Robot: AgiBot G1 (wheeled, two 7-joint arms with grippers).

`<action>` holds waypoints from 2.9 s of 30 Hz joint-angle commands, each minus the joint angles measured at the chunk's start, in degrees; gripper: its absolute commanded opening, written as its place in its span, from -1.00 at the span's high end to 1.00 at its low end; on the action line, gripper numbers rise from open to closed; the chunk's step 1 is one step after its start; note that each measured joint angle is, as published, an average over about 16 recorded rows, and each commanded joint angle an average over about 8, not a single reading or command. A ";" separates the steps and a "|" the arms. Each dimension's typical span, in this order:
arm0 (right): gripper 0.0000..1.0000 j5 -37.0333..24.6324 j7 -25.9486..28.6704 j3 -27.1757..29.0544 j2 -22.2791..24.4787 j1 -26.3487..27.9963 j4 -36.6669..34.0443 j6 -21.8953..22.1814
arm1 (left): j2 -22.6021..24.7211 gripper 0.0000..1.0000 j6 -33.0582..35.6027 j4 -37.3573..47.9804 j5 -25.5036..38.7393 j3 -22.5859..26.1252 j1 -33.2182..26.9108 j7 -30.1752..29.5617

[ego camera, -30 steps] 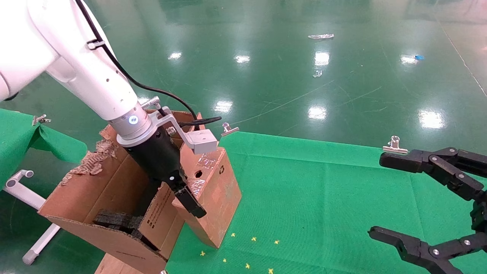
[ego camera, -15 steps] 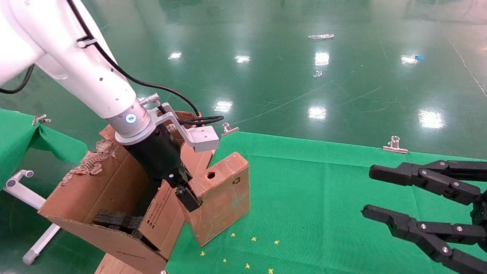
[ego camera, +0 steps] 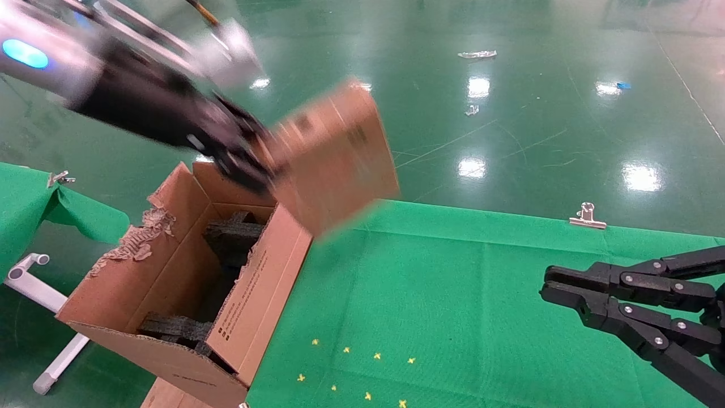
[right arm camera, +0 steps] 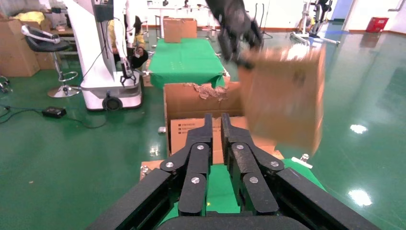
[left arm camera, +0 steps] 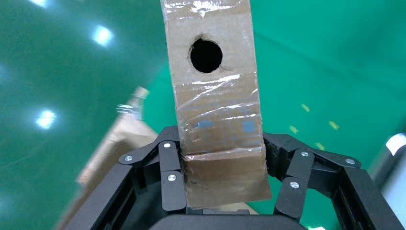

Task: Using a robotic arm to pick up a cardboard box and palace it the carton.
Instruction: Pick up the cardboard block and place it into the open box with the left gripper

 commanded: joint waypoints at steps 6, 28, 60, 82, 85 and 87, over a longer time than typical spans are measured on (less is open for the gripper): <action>1.00 0.02 -0.01 -0.03 0.01 0.01 0.00 0.01 | -10.14 1.00 -3.73 4.70 0.47 -1.96 -3.02 2.44; -0.68 0.07 -0.05 -0.10 0.04 0.02 0.00 0.05 | -23.57 1.00 -17.68 9.20 -8.44 3.84 15.52 -8.55; -1.00 0.15 -0.11 -0.21 0.09 0.05 0.00 0.09 | -22.81 1.00 -34.02 3.21 -3.49 10.91 27.30 -16.35; -1.00 0.20 -0.14 -0.29 0.12 0.06 0.00 0.12 | -4.44 -0.04 -30.02 29.64 -18.95 7.73 46.00 -3.97; -1.00 0.20 -0.15 -0.30 0.12 0.06 0.00 0.13 | -2.91 -0.79 -28.47 33.14 -20.07 7.03 46.91 -1.86; -1.00 0.21 -0.15 -0.30 0.12 0.07 0.00 0.13 | -2.10 -1.00 -27.53 35.18 -20.68 6.60 47.28 -0.56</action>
